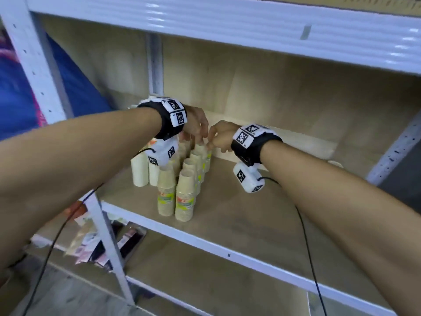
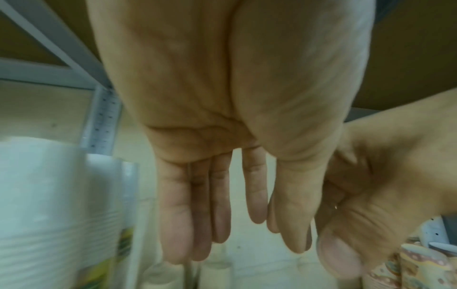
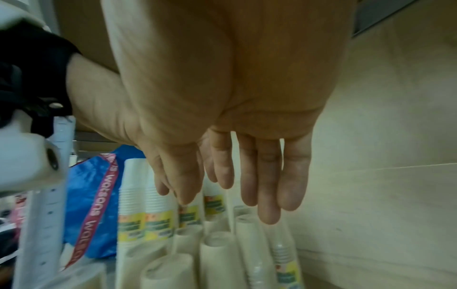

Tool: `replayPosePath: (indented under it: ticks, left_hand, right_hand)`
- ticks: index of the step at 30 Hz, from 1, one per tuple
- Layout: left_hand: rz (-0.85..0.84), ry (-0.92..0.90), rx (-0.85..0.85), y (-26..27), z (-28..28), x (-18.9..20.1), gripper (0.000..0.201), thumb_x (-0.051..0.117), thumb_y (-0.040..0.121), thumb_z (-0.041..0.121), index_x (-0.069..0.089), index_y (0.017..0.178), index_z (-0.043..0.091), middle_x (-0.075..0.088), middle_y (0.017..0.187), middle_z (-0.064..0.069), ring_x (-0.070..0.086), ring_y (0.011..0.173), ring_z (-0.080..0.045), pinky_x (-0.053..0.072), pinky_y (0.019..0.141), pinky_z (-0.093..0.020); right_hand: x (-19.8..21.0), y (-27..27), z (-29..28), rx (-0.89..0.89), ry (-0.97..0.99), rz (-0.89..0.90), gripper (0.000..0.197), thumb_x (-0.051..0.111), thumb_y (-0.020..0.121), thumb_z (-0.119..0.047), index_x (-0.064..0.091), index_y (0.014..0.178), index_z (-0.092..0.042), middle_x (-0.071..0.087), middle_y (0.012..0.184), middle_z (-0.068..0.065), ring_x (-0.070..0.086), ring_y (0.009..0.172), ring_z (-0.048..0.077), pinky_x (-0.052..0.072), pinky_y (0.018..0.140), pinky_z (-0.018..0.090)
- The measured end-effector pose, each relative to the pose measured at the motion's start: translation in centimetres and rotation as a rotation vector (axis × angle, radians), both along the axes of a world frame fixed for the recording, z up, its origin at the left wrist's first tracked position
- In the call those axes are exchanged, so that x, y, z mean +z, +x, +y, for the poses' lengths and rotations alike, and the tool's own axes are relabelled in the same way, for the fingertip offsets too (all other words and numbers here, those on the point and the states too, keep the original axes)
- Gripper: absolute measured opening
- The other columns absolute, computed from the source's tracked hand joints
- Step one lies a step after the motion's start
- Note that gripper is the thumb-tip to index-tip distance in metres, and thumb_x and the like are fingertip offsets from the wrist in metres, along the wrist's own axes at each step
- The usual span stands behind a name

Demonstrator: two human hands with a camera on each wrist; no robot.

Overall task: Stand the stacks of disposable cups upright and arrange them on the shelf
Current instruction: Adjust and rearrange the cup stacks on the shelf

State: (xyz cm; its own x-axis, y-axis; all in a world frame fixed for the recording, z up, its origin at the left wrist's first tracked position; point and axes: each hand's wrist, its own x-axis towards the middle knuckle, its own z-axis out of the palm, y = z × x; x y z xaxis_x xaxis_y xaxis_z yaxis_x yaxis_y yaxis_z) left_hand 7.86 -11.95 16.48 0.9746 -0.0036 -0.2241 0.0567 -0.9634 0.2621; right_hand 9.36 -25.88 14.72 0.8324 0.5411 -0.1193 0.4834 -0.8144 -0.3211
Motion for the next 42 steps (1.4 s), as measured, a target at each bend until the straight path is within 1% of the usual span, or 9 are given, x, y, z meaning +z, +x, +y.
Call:
replayPosePath:
  ticks: [3, 13, 19, 26, 29, 32, 35, 38, 42]
  left_hand:
    - [0.045, 0.005, 0.013, -1.9, 2.9, -0.6, 0.025, 0.079, 0.074, 0.012, 0.074, 0.098, 0.015, 0.072, 0.085, -0.013, 0.066, 0.064, -0.025, 0.058, 0.063, -0.029]
    - [0.172, -0.081, 0.029, -5.4, 5.3, -3.4, 0.022, 0.083, 0.072, 0.019, 0.073, 0.091, 0.018, 0.071, 0.101, -0.017, 0.07, 0.082, -0.025, 0.06, 0.067, -0.029]
    - [0.248, -0.082, 0.02, -5.9, 4.4, -4.6, 0.029, 0.081, 0.076, 0.015, 0.072, 0.103, 0.012, 0.07, 0.093, -0.017, 0.071, 0.093, -0.034, 0.06, 0.065, -0.029]
    - [0.294, -0.054, 0.03, -6.5, 4.0, -5.5, 0.038, 0.08, 0.078, 0.007, 0.068, 0.115, 0.007, 0.069, 0.107, -0.021, 0.071, 0.091, -0.037, 0.06, 0.063, -0.033]
    - [0.279, -0.053, 0.036, -6.5, 3.9, -5.5, 0.037, 0.08, 0.078, 0.007, 0.069, 0.113, 0.006, 0.07, 0.103, -0.021, 0.072, 0.087, -0.036, 0.061, 0.07, -0.036]
    - [0.263, -0.027, 0.04, -6.5, 3.6, -5.1, 0.032, 0.079, 0.079, 0.009, 0.07, 0.109, 0.004, 0.069, 0.088, -0.015, 0.072, 0.071, -0.029, 0.06, 0.063, -0.031]
    - [0.262, -0.012, 0.038, -6.4, 2.7, -4.5, 0.031, 0.077, 0.08, 0.007, 0.069, 0.109, 0.0, 0.067, 0.083, -0.013, 0.07, 0.065, -0.024, 0.06, 0.061, -0.03]
    - [0.277, -0.023, 0.016, -5.8, 1.5, -3.8, 0.032, 0.075, 0.08, 0.002, 0.068, 0.11, -0.006, 0.062, 0.072, -0.012, 0.068, 0.058, -0.022, 0.06, 0.058, -0.03]
    - [0.276, -0.004, -0.04, -4.3, -0.6, -2.6, 0.038, 0.077, 0.078, 0.007, 0.067, 0.111, -0.009, 0.056, 0.066, -0.011, 0.062, 0.065, -0.026, 0.06, 0.078, -0.04]
  right_hand:
    - [-0.5, -1.6, 2.6, 0.073, -0.038, 0.023, 0.023, 0.076, 0.08, -0.029, 0.068, 0.098, -0.018, 0.062, 0.079, 0.001, 0.061, 0.078, 0.021, 0.05, 0.067, 0.029]
    - [-2.1, -5.3, 4.4, 0.167, -0.086, 0.101, 0.03, 0.081, 0.074, -0.029, 0.069, 0.095, -0.013, 0.061, 0.078, 0.0, 0.059, 0.058, 0.014, 0.049, 0.054, 0.021]
    - [-3.5, -6.2, 4.3, 0.154, -0.113, 0.113, 0.029, 0.081, 0.073, -0.029, 0.07, 0.093, -0.012, 0.069, 0.093, 0.007, 0.064, 0.077, 0.022, 0.059, 0.078, 0.04]
    - [-3.9, -7.5, 4.8, 0.199, -0.155, 0.109, 0.026, 0.075, 0.081, -0.015, 0.067, 0.102, -0.002, 0.059, 0.089, 0.007, 0.056, 0.08, 0.021, 0.046, 0.057, 0.024]
    - [-3.8, -7.5, 4.8, 0.193, -0.122, 0.129, 0.019, 0.073, 0.082, -0.009, 0.065, 0.098, -0.003, 0.057, 0.081, 0.005, 0.055, 0.078, 0.02, 0.044, 0.053, 0.021]
    - [-3.6, -7.7, 4.6, 0.177, -0.102, 0.138, 0.027, 0.074, 0.08, -0.007, 0.067, 0.105, 0.001, 0.058, 0.076, 0.003, 0.058, 0.071, 0.019, 0.051, 0.06, 0.027]
    - [-3.6, -7.4, 4.4, 0.143, -0.119, 0.145, 0.033, 0.075, 0.078, -0.007, 0.067, 0.109, 0.0, 0.068, 0.099, 0.015, 0.067, 0.091, 0.031, 0.057, 0.084, 0.044]
    - [-3.3, -6.8, 3.5, 0.091, -0.118, 0.197, 0.032, 0.073, 0.081, -0.003, 0.064, 0.111, 0.001, 0.066, 0.109, 0.019, 0.068, 0.096, 0.036, 0.057, 0.084, 0.05]
    - [-2.5, -5.4, 1.4, 0.013, -0.142, 0.22, 0.033, 0.072, 0.083, -0.003, 0.062, 0.115, -0.001, 0.064, 0.107, 0.015, 0.067, 0.094, 0.035, 0.057, 0.087, 0.045]
